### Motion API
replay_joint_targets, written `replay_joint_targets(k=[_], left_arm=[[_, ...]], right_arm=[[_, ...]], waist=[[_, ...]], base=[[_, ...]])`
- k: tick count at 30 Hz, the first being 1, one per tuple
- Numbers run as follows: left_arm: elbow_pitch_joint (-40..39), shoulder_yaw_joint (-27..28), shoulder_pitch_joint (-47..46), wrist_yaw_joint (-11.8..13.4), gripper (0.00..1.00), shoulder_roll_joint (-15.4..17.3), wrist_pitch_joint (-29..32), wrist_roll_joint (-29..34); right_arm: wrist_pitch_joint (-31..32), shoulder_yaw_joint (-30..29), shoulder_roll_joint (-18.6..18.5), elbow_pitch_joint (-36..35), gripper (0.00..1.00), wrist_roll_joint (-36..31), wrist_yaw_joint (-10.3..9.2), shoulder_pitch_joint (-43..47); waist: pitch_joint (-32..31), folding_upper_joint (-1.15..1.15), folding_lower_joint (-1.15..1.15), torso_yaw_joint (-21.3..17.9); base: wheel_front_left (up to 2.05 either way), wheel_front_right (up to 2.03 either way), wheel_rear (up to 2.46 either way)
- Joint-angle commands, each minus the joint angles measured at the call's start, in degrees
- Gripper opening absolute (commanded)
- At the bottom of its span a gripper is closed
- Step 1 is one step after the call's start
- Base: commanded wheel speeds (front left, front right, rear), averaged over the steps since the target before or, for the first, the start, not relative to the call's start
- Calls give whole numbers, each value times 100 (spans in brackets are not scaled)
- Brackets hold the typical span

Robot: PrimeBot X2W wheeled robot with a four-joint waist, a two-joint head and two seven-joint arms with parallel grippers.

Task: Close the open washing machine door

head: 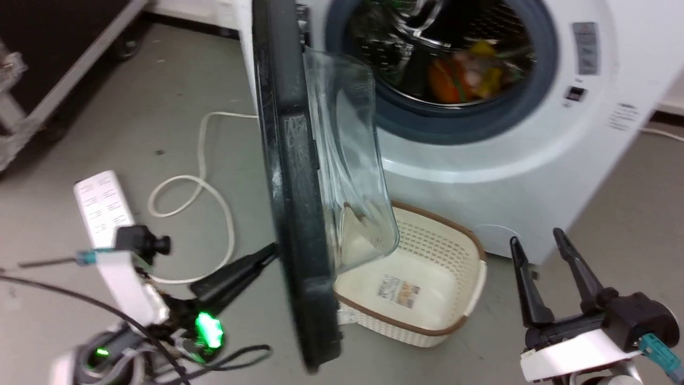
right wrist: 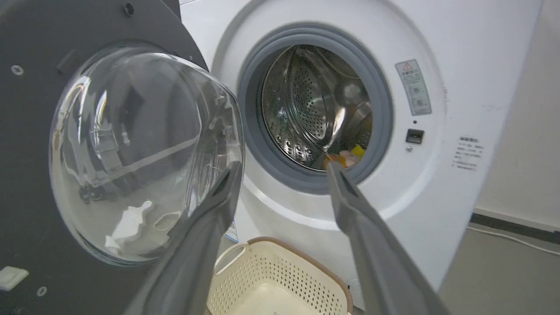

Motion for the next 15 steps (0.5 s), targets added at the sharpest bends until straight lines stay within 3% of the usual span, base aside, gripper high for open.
replay_joint_targets(k=[1,5,6,15], left_arm=[[-31,-236,89,-75,0,-20,-232,-178],[-12,-1227,200,-410,0,-22,-1208,-432],[208,-1858,58,-582,0,-22,-1935,-424],[1485,-2889,-1098,-790,0,-23,-4371,-453]], right_arm=[[-25,-42,16,-12,100,-23,5,27],[-25,-127,12,-65,100,-30,5,-36],[-25,-121,-12,-89,100,-15,5,-109],[-25,-73,6,-130,100,107,5,-345]], waist=[[103,0,1,-313],[288,0,1,-785],[434,0,1,-1178],[1013,0,1,-2441]], base=[[0,0,0],[0,0,0],[0,0,0],[0,0,0]])
